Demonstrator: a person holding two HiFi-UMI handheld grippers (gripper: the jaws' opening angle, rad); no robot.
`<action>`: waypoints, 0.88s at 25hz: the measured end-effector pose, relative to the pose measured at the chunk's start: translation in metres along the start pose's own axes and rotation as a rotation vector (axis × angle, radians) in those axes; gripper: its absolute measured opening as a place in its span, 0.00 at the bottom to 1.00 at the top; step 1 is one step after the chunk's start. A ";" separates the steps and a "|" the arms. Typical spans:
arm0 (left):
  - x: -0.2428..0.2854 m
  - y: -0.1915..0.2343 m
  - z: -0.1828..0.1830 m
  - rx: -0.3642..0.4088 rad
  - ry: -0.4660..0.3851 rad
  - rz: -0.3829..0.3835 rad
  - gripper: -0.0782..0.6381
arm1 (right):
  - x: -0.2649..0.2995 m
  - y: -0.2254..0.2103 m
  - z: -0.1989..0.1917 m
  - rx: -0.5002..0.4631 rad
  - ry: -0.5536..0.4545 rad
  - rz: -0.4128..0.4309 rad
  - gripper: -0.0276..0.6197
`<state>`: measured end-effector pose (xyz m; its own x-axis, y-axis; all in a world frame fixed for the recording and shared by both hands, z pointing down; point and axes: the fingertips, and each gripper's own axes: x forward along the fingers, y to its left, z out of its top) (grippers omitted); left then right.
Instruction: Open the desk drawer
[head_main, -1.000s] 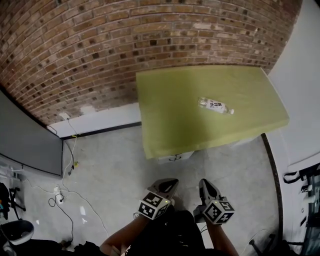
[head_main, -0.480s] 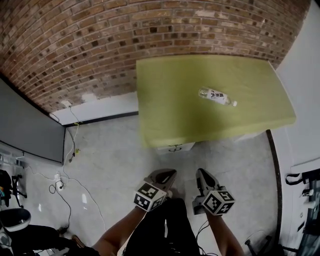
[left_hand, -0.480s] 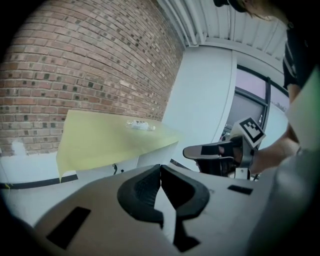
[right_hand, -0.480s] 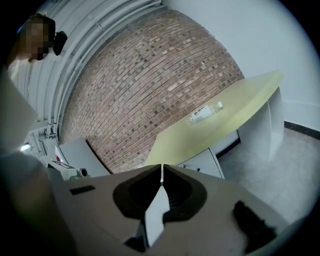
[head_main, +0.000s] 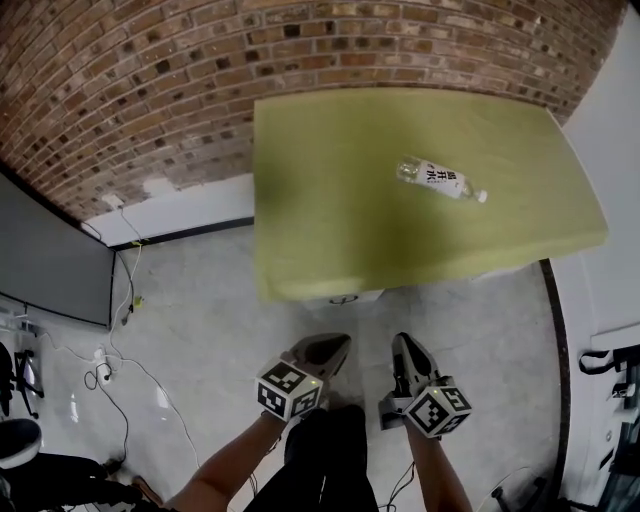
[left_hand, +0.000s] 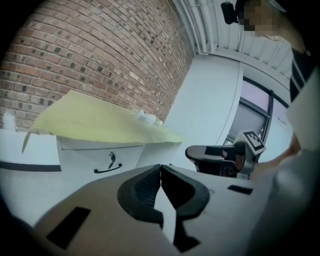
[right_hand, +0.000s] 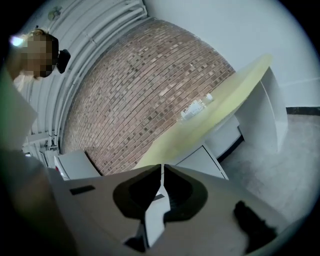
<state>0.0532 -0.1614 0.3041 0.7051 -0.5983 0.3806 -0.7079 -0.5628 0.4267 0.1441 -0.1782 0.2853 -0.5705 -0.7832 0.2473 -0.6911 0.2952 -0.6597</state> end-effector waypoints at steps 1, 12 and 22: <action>0.007 0.009 -0.009 0.001 -0.001 0.002 0.12 | 0.006 -0.009 -0.006 0.003 -0.010 0.009 0.06; 0.078 0.099 -0.124 -0.064 -0.105 0.098 0.12 | 0.071 -0.106 -0.097 -0.062 -0.137 0.108 0.06; 0.149 0.150 -0.225 -0.082 -0.172 0.105 0.12 | 0.131 -0.183 -0.192 -0.054 -0.164 0.206 0.06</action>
<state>0.0614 -0.2067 0.6099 0.6056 -0.7433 0.2842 -0.7662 -0.4482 0.4604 0.1110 -0.2299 0.5748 -0.6255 -0.7802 -0.0094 -0.5927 0.4829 -0.6446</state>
